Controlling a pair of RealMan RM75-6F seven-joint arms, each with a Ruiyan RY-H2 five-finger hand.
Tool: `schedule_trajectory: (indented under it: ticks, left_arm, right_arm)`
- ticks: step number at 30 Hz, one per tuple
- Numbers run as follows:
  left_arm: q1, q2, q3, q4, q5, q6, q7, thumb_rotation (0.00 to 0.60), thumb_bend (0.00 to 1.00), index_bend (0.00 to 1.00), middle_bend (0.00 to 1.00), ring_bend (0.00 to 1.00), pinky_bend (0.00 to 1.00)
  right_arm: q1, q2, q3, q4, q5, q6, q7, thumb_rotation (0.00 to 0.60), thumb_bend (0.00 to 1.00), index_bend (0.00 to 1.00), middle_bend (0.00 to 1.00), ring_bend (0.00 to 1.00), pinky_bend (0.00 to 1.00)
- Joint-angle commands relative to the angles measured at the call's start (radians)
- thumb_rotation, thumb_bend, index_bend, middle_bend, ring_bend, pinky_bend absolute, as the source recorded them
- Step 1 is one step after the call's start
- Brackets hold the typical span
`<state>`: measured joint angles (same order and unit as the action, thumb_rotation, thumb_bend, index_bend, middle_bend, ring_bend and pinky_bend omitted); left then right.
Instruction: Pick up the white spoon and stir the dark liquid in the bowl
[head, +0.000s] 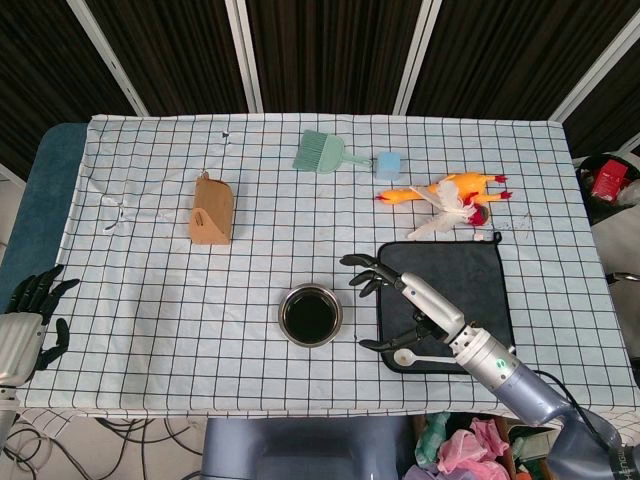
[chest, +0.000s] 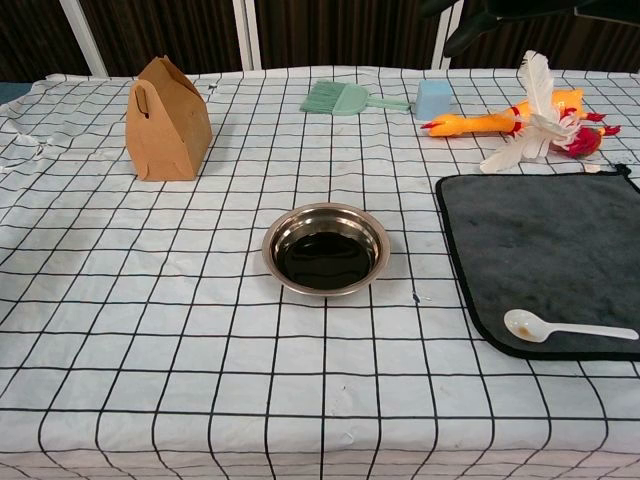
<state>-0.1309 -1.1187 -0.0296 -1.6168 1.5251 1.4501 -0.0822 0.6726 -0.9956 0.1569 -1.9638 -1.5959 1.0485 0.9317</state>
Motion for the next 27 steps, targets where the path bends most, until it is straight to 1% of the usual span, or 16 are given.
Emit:
schedule_trajectory:
  ticks: [1,18,27]
  left_arm:
    - [0.0,0.001,0.0,-0.001,0.001,0.001,-0.001,0.6,0.73,0.17,0.0,0.0,0.0]
    - [0.003,0.002,0.005,0.002,0.012,0.009,0.008,0.6,0.73,0.17,0.0,0.0,0.0]
    - [0.007,0.005,0.005,0.002,0.011,0.014,0.006,0.6,0.73,0.17,0.0,0.0,0.0]
  right_arm:
    - [-0.003,-0.004,-0.001,0.0,0.005,0.004,-0.012,0.6,0.11,0.09,0.09,0.22,0.3]
    - [-0.01,0.009,-0.005,-0.009,0.011,0.012,-0.044,0.6,0.11,0.09,0.09,0.22,0.3]
    - [-0.002,0.005,-0.013,-0.004,0.015,-0.011,-0.064,0.6,0.11,0.09,0.09,0.22,0.3]
